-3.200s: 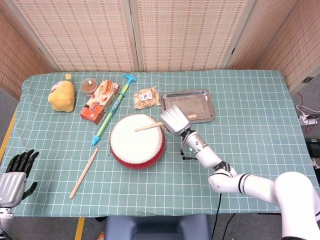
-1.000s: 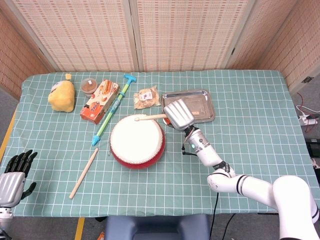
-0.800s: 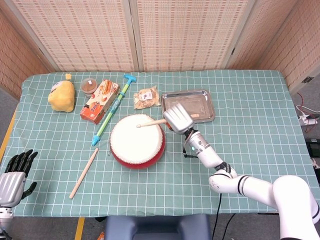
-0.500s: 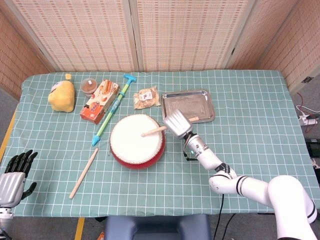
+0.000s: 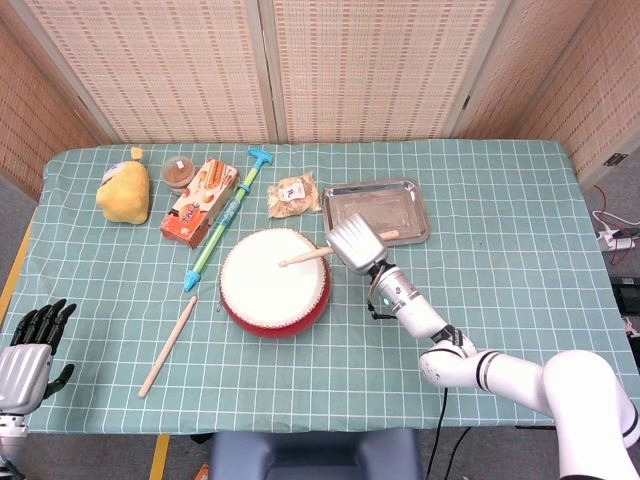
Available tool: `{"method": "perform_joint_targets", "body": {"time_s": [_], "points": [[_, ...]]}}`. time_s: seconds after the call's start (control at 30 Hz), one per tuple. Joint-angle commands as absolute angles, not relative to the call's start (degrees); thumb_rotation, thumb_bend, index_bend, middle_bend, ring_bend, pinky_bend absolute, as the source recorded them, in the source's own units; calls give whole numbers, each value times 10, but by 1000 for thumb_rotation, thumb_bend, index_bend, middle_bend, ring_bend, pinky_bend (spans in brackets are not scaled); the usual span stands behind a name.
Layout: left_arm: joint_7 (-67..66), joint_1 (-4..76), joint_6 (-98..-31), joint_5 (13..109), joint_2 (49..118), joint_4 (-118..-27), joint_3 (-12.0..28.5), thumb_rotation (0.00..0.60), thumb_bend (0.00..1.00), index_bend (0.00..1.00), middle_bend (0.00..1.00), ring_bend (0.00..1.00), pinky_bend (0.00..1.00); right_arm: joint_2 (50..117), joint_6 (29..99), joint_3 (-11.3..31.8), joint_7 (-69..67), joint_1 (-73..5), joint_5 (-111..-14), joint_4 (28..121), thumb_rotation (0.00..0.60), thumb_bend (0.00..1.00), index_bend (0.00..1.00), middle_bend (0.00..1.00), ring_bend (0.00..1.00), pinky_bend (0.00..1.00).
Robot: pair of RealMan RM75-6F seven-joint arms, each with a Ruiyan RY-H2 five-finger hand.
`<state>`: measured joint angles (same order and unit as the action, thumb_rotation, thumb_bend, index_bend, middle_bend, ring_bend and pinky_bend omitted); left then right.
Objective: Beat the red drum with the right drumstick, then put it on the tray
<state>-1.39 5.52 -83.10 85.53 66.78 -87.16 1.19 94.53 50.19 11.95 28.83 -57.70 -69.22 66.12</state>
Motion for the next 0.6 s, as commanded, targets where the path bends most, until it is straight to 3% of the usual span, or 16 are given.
{"method": "perform_joint_targets", "body": {"time_s": [0.03,0.3,0.47,0.6], "points": [[-15,55,-830,854,668,-872,12,600,255,0,0,0,4,951,481,105,330,-582,-674,650,600,610,1000,970,1000,1000],[-17,55,-832,854,666,-874,13,600,256,0,0,0,4,951,550,166,182,-563,-692,678,600,610,1000,970,1000,1000],[-20,56,-832,855,665,-876,13,600,256,0,0,0,4,942,534,154,189,-566,-699,673,600,610,1000,970,1000,1000],[-22,57,-829,854,665,-878,13,600,255,0,0,0,4,947,509,120,243,-575,-715,648,600,610,1000,970,1000,1000]]}}
